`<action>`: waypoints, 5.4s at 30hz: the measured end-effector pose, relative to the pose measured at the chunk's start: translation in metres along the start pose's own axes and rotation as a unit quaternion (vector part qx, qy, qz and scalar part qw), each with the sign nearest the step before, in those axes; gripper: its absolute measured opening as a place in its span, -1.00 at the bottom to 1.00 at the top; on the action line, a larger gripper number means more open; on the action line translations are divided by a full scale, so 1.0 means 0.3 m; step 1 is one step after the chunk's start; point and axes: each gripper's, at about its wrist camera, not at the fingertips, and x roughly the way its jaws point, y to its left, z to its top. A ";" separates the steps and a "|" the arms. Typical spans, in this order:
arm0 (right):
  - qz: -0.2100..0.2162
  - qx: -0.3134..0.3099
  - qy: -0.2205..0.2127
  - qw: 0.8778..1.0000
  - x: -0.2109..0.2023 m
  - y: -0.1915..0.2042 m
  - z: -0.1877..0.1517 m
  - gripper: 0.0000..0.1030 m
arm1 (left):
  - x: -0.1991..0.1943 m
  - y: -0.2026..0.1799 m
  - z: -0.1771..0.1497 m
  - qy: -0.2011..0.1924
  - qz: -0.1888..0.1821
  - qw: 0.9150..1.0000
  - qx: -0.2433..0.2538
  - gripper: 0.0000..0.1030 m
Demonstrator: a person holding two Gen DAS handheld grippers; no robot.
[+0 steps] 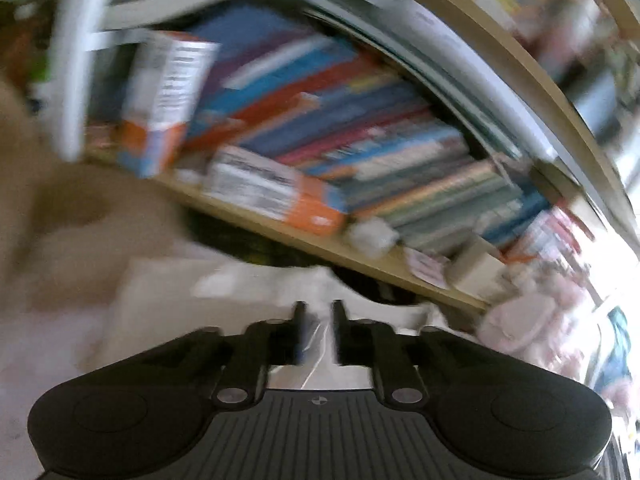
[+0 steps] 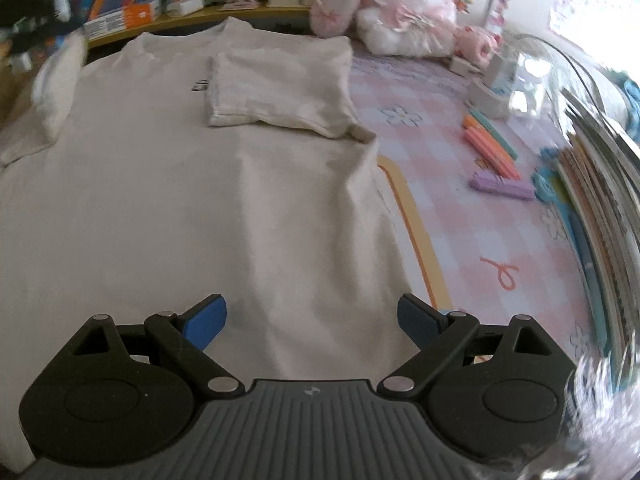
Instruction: Fold clothes
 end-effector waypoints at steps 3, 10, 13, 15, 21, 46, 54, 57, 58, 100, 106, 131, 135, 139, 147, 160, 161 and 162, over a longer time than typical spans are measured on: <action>0.006 -0.026 -0.009 1.000 -0.010 0.030 0.003 0.80 | -0.045 -0.004 -0.035 -0.006 -0.032 0.999 0.005 0.41; 0.011 -0.007 -0.002 1.000 0.008 0.011 0.007 0.80 | -0.138 0.009 -0.274 0.051 0.067 0.986 0.146 0.49; 0.017 0.003 0.006 1.000 0.022 0.008 0.008 0.80 | -0.151 -0.015 -0.382 0.065 0.064 0.978 0.187 0.48; 0.021 -0.001 0.004 1.000 0.022 0.014 0.011 0.80 | -0.145 -0.028 -0.425 0.060 0.078 0.974 0.205 0.45; 0.026 -0.022 -0.002 0.999 0.016 0.032 0.011 0.80 | -0.146 -0.029 -0.437 0.054 0.093 0.973 0.204 -0.94; 0.047 -0.040 -0.007 0.998 0.021 0.148 0.059 0.80 | -0.468 0.044 -0.552 0.089 0.060 0.971 0.214 0.40; 0.031 -0.050 -0.017 0.998 -0.043 0.274 0.017 0.80 | -0.533 0.053 -0.631 0.107 0.051 0.960 0.252 0.56; 0.012 -0.047 -0.020 0.999 -0.079 0.310 -0.024 0.80 | -0.526 0.039 -0.653 0.112 0.027 0.951 0.286 0.59; 0.005 -0.046 -0.021 0.999 -0.091 0.318 -0.038 0.80 | -0.522 0.035 -0.659 0.116 0.017 0.949 0.293 0.59; 0.071 -0.033 -0.074 0.994 -0.327 -0.141 -0.410 0.80 | -0.763 -0.321 -1.020 0.110 0.157 0.949 0.249 0.62; 0.059 -0.003 -0.073 0.996 -0.337 -0.208 -0.448 0.80 | -0.754 -0.392 -1.069 0.115 0.138 0.941 0.287 0.62; 0.052 0.046 -0.055 0.996 -0.300 -0.302 -0.452 0.79 | -0.871 -0.213 -1.039 0.055 0.226 0.948 0.217 0.62; 0.049 0.048 -0.058 0.996 -0.293 -0.317 -0.452 0.74 | -0.908 -0.137 -1.047 0.059 0.263 0.946 0.182 0.62; 0.049 0.043 -0.065 0.996 -0.289 -0.319 -0.452 0.64 | -0.937 -0.059 -1.040 0.061 0.298 0.941 0.151 0.62; 0.064 0.054 -0.065 0.994 -0.284 -0.335 -0.459 0.01 | -0.993 0.071 -1.018 0.069 0.308 0.945 0.081 0.62; 0.118 0.122 -0.008 0.985 -0.291 -0.417 -0.492 -0.03 | -1.062 0.221 -1.019 0.097 0.287 0.953 -0.005 0.62; 0.123 0.132 0.000 0.984 -0.288 -0.428 -0.497 -0.03 | -1.067 0.231 -1.025 0.098 0.280 0.955 -0.016 0.62; 0.128 0.143 0.008 0.981 -0.283 -0.437 -0.502 -0.03 | -1.072 0.241 -1.030 0.100 0.274 0.956 -0.028 0.62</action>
